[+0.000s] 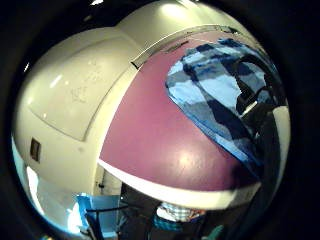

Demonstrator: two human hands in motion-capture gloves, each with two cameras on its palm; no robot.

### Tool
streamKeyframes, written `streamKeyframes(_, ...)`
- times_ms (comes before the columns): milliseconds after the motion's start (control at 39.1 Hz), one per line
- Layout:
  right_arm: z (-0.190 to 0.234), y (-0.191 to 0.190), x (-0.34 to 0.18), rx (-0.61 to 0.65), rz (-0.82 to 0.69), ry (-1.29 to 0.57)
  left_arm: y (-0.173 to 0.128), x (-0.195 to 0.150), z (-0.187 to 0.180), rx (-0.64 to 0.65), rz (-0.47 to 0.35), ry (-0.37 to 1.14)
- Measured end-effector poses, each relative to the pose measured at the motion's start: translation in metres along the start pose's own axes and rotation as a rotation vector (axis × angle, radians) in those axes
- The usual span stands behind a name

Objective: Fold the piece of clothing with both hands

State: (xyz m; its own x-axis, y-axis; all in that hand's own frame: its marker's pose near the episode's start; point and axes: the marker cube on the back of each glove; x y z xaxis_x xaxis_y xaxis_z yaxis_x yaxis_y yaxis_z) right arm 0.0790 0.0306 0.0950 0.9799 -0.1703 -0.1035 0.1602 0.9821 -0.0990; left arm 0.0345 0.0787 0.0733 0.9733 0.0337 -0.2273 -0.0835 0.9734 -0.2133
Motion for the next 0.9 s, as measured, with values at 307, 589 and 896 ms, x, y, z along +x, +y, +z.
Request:
streamKeyframes(307, -0.109, 0.025, 0.04, -0.253, -0.184, -0.197, 0.015, -0.039, -0.1, -0.173, 0.055, 0.004)
streamKeyframes(589, -0.155, -0.094, 0.057, -0.205, -0.028, -0.226, -0.084, -0.058, -0.089, -0.249, -0.037, -0.063)
streamKeyframes(896, -0.137, -0.221, 0.039, -0.222, 0.206, -0.138, -0.169, -0.057, -0.01, -0.273, -0.148, -0.087)
